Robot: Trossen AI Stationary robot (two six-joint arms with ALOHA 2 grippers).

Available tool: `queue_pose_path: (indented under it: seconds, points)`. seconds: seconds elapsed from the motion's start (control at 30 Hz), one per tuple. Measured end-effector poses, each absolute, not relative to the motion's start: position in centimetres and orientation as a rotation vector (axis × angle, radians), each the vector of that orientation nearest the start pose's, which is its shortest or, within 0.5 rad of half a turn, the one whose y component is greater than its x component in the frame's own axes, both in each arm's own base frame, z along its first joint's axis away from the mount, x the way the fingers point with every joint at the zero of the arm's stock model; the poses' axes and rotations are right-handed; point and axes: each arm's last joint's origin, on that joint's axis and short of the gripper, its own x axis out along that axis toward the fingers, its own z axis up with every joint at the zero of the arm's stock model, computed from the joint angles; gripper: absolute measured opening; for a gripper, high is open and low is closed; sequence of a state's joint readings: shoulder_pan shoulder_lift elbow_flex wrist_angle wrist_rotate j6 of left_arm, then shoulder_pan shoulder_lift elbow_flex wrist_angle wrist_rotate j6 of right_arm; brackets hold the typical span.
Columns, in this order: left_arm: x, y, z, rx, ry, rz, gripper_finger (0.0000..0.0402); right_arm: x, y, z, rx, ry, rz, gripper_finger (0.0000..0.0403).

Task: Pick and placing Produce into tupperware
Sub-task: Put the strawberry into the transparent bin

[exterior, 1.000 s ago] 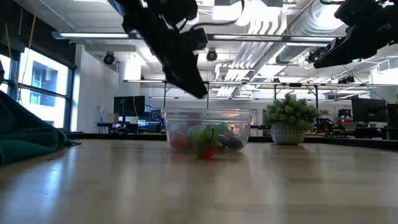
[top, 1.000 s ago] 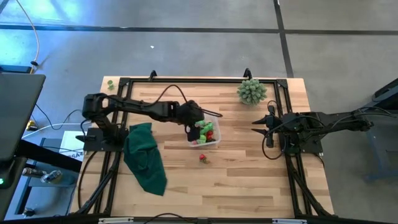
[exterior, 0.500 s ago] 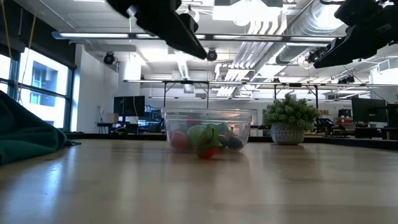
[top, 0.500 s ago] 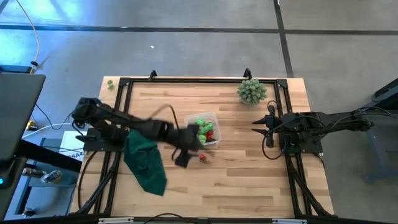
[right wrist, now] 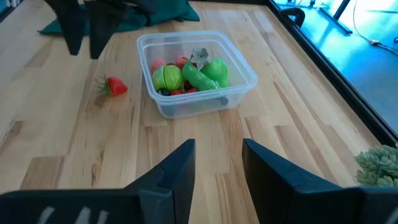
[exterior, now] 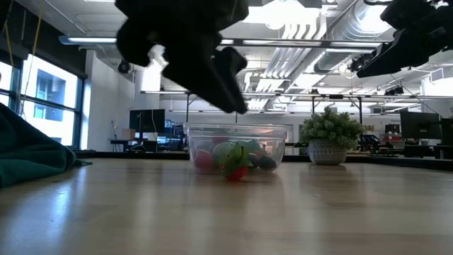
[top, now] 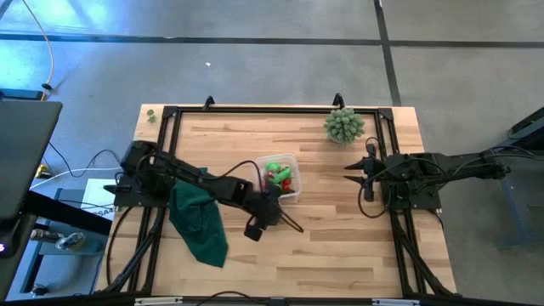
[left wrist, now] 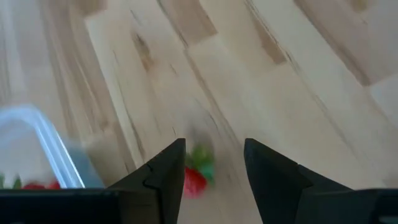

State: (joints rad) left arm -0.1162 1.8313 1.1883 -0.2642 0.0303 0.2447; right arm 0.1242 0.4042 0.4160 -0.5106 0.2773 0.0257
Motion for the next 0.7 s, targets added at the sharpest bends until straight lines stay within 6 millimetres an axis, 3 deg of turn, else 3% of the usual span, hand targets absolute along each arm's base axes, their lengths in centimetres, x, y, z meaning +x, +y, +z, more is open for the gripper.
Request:
queue_pose_path:
  seconds: [0.23,0.3,0.6,0.7]
  points:
    - [38.7,-4.1,18.1,0.349,1.03,-0.317,0.0178,10.7,0.5,22.4,-0.077,0.497,-0.156,0.0123]
    - [39.4,-4.2,18.4,0.373,1.007,-0.329,0.0188,10.7,0.5,22.4,-0.076,0.496,-0.156,0.0123]
    - [39.4,-4.1,18.7,0.458,1.025,-0.33,0.0231,10.9,0.6,22.2,-0.08,0.512,-0.156,0.0123]
    - [39.6,-4.2,17.8,0.462,1.044,-0.337,0.0239,10.9,0.6,22.2,-0.08,0.516,-0.156,0.0123]
